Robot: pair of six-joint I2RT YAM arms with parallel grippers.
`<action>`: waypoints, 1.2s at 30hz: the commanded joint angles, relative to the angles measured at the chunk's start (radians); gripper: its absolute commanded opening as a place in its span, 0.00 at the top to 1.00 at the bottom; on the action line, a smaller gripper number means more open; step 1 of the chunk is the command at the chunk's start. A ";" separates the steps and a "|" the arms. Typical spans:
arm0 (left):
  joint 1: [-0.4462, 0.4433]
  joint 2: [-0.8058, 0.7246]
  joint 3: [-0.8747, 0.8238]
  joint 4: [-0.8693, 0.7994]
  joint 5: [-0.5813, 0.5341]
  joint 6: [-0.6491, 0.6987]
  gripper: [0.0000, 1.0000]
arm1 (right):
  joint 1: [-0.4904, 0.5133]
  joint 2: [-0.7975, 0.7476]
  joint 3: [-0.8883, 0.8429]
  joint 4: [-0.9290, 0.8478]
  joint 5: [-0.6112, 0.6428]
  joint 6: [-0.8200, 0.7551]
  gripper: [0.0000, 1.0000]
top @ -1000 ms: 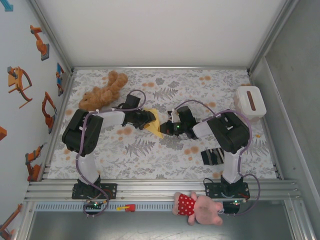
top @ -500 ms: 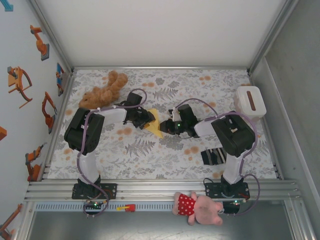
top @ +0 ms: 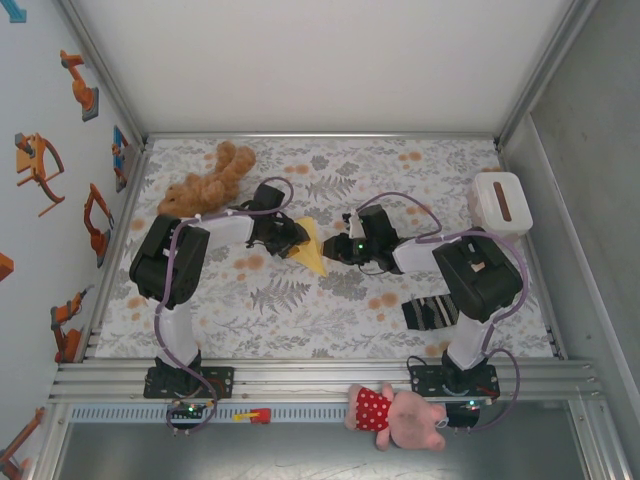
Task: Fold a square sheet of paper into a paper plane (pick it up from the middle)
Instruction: Fourth fold the wing at the center of the table.
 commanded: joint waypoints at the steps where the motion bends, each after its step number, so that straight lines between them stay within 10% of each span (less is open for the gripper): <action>1: 0.005 0.113 -0.043 -0.174 -0.122 0.003 0.62 | 0.016 -0.032 0.027 0.020 -0.024 -0.028 0.78; 36: -0.024 0.228 -0.002 -0.318 -0.197 0.040 0.58 | 0.075 0.086 0.099 -0.112 0.015 -0.098 0.87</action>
